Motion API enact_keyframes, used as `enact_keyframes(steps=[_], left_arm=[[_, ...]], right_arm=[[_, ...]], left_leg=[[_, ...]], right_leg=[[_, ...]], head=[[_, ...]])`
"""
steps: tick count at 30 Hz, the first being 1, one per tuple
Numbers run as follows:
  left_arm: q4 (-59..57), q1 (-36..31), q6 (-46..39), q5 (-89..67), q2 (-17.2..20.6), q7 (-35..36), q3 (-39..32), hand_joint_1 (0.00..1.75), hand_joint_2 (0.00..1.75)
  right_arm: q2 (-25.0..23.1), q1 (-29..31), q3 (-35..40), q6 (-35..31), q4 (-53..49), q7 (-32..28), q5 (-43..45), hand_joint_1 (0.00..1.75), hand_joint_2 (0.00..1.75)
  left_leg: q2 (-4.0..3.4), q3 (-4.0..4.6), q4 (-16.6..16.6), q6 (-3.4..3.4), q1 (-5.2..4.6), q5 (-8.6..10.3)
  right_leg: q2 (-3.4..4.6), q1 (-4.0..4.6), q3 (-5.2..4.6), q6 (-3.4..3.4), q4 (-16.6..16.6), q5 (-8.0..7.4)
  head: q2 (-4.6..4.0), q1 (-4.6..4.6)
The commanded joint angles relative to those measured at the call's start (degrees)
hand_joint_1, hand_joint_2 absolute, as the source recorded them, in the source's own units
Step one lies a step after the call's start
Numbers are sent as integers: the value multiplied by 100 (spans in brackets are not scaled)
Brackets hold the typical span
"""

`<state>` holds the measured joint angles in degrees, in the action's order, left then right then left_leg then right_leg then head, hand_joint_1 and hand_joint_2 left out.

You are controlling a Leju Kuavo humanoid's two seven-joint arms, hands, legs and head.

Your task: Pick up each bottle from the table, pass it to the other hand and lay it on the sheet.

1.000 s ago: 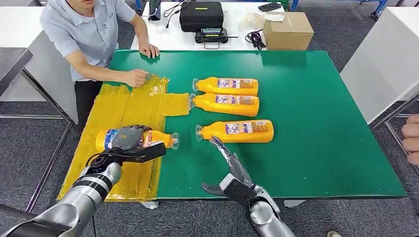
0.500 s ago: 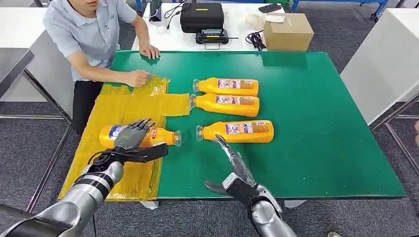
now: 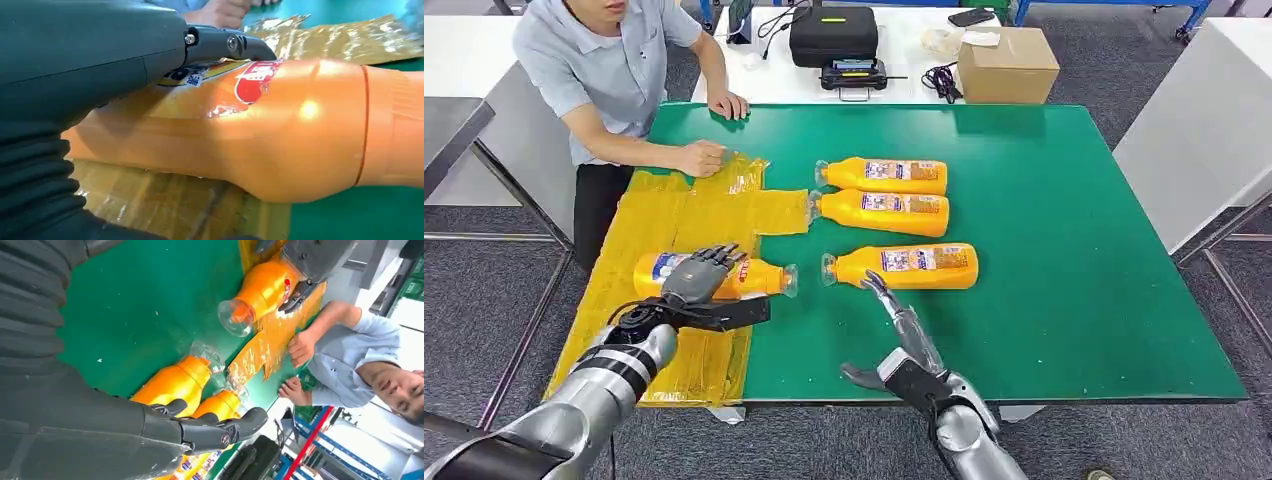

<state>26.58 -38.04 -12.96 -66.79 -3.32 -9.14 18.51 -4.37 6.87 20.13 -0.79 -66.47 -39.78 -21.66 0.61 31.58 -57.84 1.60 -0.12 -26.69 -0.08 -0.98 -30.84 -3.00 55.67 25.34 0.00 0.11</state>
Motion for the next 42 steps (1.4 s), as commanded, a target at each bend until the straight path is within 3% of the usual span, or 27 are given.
enact_keyframes(steps=[1,9,21,23,25,26,28,36,42], left_arm=[[949,426,-535,700,-296,-597,257,0,175],[2290,898,-1561,626,-156,-257,653,0,175],[2689,1113,-1573,895,-208,-410,724,0,175],[3187,1381,-1739,1491,-297,-814,666,0,175],[3924,1842,-1855,2747,-542,-1545,556,0,175],[4014,1895,-1884,2736,-549,-1497,603,0,175],[4496,2212,-1627,4256,-756,-2018,587,0,175],[4521,2478,-1380,6135,-909,-2352,1068,0,175],[4382,2437,-1283,6777,-998,-2454,1255,0,175]], right_arm=[[22,-42,-185,-140,52,-7,-92,0,175],[-12,-121,-184,-252,14,-21,-129,0,175],[30,-193,-210,-257,-77,-21,-123,0,175],[-72,-285,-369,-447,-260,-22,5,0,175],[-154,-412,-403,-1144,-712,-22,238,0,175],[-158,-407,-405,-1140,-727,-13,238,0,175],[-199,-482,-451,-2121,-1117,-22,127,0,175],[-78,-279,-876,-2629,-1000,24,235,0,175],[252,132,-689,-3259,-468,82,-717,0,175]], left_leg=[[7,10,0,-5,2,5],[-11,27,-4,-11,5,-2],[-9,37,-5,-8,6,0],[-5,36,-2,-5,3,0],[-6,36,-4,-8,4,-3],[-6,40,-6,-6,0,-5],[-7,44,-10,-6,0,-7],[-5,44,-1,-4,-4,-1],[-11,40,1,-3,-2,0]], right_leg=[[-10,3,-4,8,-4,-3],[5,7,-26,14,1,-1],[3,7,-35,11,0,-2],[0,3,-35,7,0,-1],[0,5,-34,10,1,2],[0,1,-40,8,6,5],[1,1,-43,9,8,6],[0,-1,-44,6,-4,-2],[6,1,-40,4,-7,-7]], head=[[0,0],[0,-2],[0,0],[0,0],[0,0],[0,-2],[0,-2],[0,-2],[0,-2]])
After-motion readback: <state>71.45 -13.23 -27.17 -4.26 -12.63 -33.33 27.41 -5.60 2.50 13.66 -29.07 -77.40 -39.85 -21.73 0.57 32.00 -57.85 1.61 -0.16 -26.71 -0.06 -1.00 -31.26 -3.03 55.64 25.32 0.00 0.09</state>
